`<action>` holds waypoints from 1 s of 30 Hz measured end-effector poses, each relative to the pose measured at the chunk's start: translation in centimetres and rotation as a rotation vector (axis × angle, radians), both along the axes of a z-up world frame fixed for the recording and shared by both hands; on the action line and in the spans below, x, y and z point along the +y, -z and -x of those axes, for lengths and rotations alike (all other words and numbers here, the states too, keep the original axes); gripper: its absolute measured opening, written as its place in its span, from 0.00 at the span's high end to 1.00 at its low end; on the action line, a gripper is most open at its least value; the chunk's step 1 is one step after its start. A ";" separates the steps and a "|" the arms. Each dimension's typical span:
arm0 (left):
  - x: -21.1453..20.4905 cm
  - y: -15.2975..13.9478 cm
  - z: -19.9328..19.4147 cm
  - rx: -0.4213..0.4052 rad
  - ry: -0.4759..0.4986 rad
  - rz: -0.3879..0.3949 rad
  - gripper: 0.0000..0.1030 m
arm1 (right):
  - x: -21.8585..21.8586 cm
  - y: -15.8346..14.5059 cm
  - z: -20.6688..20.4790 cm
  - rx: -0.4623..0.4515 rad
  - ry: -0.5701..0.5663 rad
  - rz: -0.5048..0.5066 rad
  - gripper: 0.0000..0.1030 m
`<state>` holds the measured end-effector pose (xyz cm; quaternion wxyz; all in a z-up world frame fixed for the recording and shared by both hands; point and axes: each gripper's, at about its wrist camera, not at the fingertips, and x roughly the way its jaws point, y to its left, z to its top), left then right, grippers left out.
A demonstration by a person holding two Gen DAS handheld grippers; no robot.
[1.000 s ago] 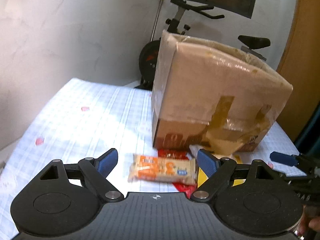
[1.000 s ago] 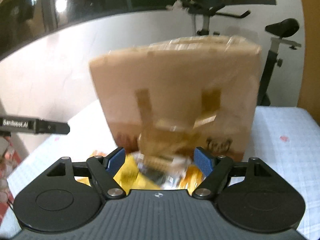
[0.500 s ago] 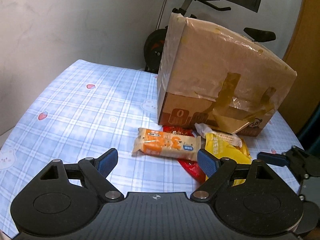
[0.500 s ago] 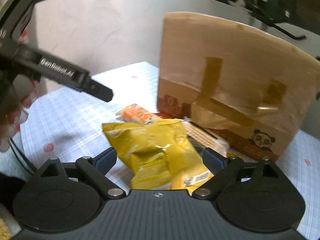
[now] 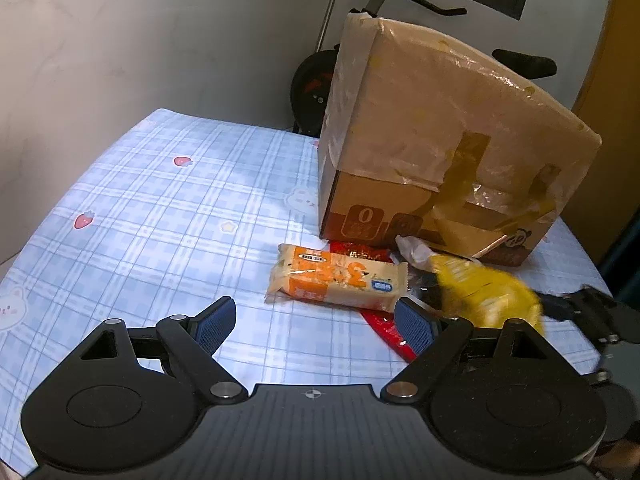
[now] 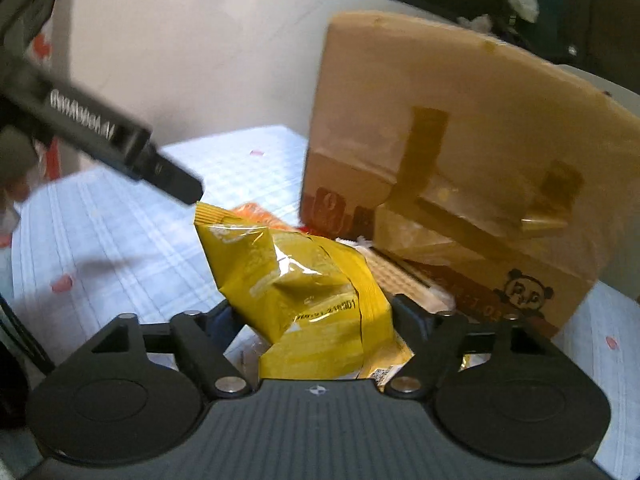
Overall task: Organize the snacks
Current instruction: 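Close the right gripper on the yellow chip bag, then grasp the orange-wrapped bar with the left gripper while the right gripper holds the yellow bag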
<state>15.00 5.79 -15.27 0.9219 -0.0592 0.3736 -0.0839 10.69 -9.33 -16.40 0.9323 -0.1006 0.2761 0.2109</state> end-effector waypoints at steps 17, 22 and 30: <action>-2.3 2.6 -5.0 -0.022 0.094 -0.182 0.14 | -7.8 -1.1 1.4 0.019 0.372 -0.168 0.27; -2.2 3.8 -5.9 -0.005 0.157 -0.256 0.15 | -9.1 -1.1 1.6 0.025 0.401 -0.192 0.27; -4.0 3.8 -6.7 -0.100 0.357 -0.374 0.15 | -9.7 -0.4 1.3 0.052 0.425 -0.208 0.27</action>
